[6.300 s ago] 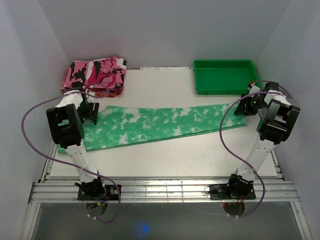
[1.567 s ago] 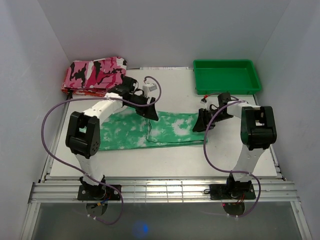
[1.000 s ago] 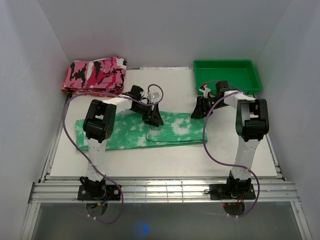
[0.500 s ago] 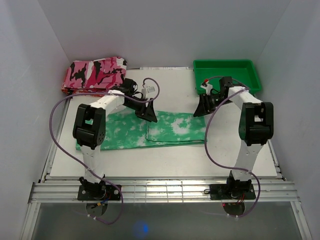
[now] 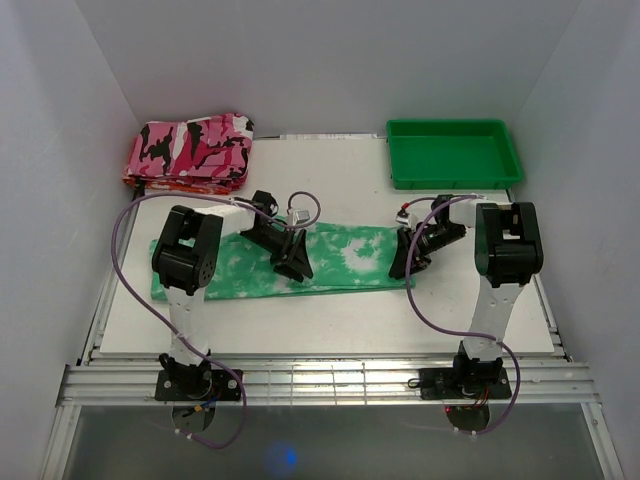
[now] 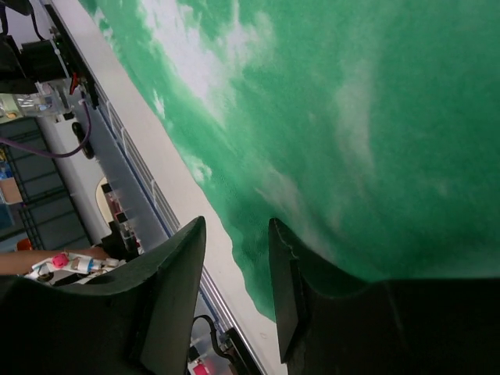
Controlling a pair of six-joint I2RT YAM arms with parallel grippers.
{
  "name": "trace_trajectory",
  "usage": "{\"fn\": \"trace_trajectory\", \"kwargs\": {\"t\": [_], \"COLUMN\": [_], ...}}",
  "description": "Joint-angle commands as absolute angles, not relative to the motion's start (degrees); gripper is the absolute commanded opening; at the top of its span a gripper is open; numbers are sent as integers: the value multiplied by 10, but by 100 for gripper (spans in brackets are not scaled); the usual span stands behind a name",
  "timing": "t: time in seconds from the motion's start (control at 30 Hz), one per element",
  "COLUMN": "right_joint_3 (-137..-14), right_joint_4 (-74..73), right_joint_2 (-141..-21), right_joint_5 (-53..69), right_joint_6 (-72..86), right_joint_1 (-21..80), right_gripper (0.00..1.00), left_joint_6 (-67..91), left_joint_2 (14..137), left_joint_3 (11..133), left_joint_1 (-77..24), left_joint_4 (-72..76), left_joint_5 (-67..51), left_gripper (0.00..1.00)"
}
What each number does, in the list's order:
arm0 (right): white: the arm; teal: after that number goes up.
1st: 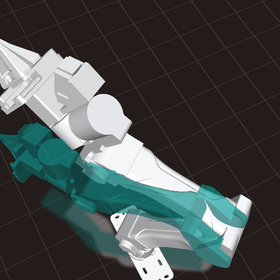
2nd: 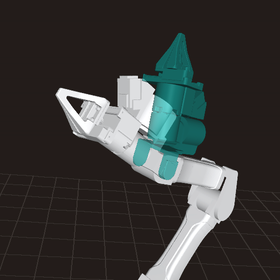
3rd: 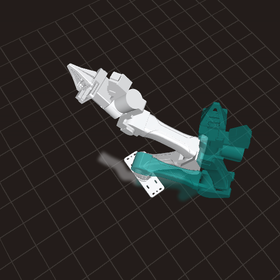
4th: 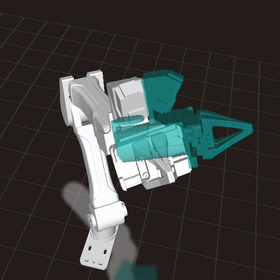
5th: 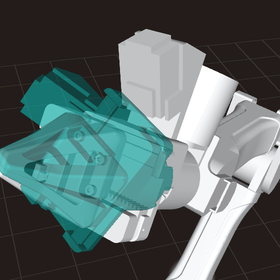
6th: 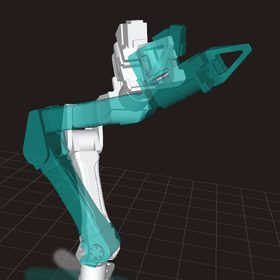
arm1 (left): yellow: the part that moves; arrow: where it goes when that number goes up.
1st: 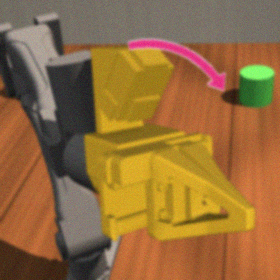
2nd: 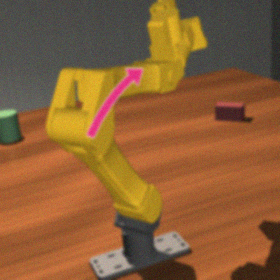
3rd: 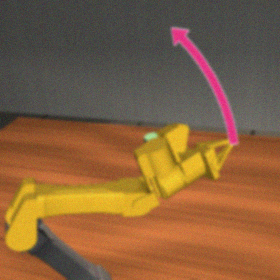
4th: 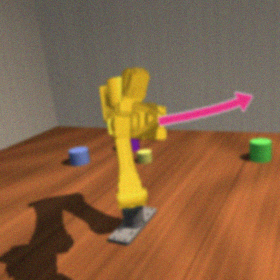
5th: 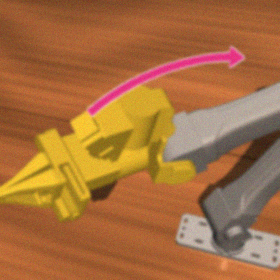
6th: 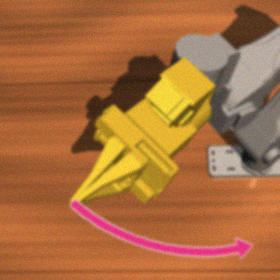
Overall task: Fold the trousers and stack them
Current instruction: Fold the trousers
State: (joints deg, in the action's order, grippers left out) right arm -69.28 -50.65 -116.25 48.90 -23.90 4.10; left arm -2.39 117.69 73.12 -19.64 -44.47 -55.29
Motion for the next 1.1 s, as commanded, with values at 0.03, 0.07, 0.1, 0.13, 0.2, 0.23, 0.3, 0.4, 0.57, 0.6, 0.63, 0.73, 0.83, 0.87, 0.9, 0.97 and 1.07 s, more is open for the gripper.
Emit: {"fn": "trace_trajectory", "kwargs": {"t": [0.03,0.07,0.1,0.13,0.2,0.23,0.3,0.4,0.57,0.6,0.63,0.73,0.83,0.87,0.9,0.97,1.07], "right_joint_3": [-693,-694,-696,-703,-714,-723,-735,-751,-787,-801,-804,-800,-767,-759,-750,-740,-749], "right_joint_4": [-475,-476,-477,-481,-483,-483,-484,-487,-505,-505,-504,-504,-492,-473,-461,-428,-397], "right_joint_2": [-1184,-1186,-1185,-1182,-1171,-1167,-1157,-1154,-1130,-1115,-1108,-1085,-1080,-1080,-1080,-1095,-1127], "right_joint_5": [383,377,374,370,367,360,344,310,323,329,337,353,383,388,394,409,416], "right_joint_6": [-249,-250,-250,-251,-252,-251,-249,-244,-243,-239,-228,-210,-194,-184,-178,-164,-152], "right_joint_1": [24,20,14,11,7,8,-12,-44,-95,-108,-113,-120,-119,-119,-118,-114,-93], "right_gripper": [45,45,45,45,45,45,45,46,51,58,63,71,73,73,73,74,74], "left_joint_6": [-28,-32,-36,-40,-54,-58,-59,-62,-16,-8,-6,22,34,33,32,26,-7], "left_joint_2": [1212,1216,1219,1224,1229,1234,1242,1255,1211,1201,1189,1138,1092,1082,1073,1051,1041], "left_joint_3": [743,748,755,759,782,793,815,873,914,913,912,895,868,863,851,841,838], "left_joint_1": [-155,-149,-146,-140,-139,-140,-141,-155,-169,-166,-161,-138,-100,-88,-77,-41,-1], "left_joint_4": [-417,-419,-419,-419,-419,-418,-414,-421,-415,-415,-414,-404,-395,-395,-397,-405,-450], "left_joint_5": [-469,-462,-457,-443,-432,-432,-441,-472,-491,-490,-482,-449,-428,-427,-428,-422,-408], "left_gripper": [66,66,66,66,66,66,66,69,84,86,88,94,98,98,98,98,98]}}
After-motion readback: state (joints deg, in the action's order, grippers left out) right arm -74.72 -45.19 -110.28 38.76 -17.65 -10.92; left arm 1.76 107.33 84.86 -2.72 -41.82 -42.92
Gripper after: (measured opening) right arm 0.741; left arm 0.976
